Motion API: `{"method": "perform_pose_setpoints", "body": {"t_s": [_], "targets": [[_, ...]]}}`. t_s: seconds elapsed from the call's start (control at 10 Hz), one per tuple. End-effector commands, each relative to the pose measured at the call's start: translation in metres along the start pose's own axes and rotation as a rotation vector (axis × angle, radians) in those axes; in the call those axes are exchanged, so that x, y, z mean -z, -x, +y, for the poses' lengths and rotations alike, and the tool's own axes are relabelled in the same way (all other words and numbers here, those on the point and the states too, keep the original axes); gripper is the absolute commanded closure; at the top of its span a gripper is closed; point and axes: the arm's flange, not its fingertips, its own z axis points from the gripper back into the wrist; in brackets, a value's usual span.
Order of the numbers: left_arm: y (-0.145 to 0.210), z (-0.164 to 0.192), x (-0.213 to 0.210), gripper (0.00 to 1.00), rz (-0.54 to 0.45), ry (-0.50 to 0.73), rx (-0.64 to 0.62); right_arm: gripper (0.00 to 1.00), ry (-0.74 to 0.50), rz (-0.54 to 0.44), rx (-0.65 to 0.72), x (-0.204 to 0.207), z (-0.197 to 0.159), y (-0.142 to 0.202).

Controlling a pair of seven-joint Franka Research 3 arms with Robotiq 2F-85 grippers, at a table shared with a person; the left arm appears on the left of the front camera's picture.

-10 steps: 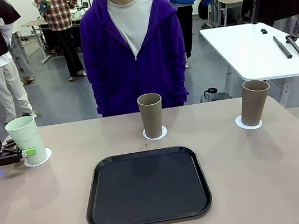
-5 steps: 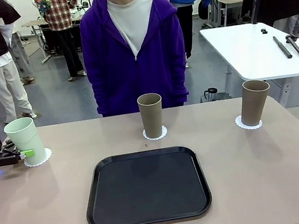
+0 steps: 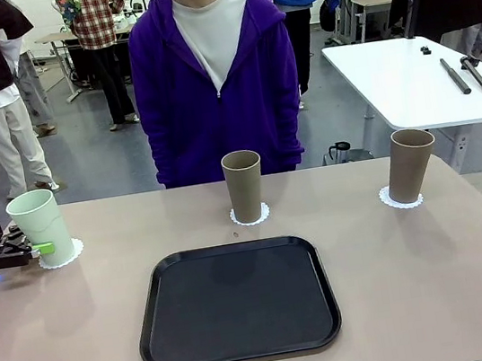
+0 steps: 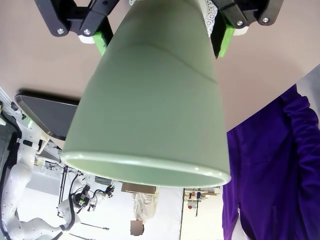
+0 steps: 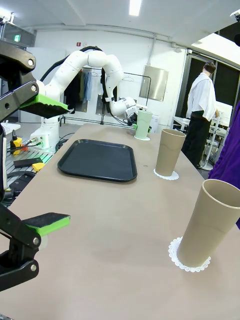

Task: Place coasters on the table and set cups on them.
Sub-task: Take one Reusable plastic cup from the Flat Tray and place it on a coaster set by the human.

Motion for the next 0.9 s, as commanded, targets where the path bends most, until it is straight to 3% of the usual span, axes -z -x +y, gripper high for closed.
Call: {"method": "perform_pose_setpoints", "body": {"t_s": [0.0, 0.8], "targets": [[-0.0009, 0.0023, -0.0038, 0.0, 0.029, 0.021, -0.007, 0.0, -0.003, -0.003, -0.003, -0.0006, 0.0005, -0.0001], [0.0001, 0.0048, -0.0095, 0.0, 0.119, 0.037, -0.039, 0.0, -0.003, -0.003, -0.003, -0.0006, 0.0005, -0.0001]]}}
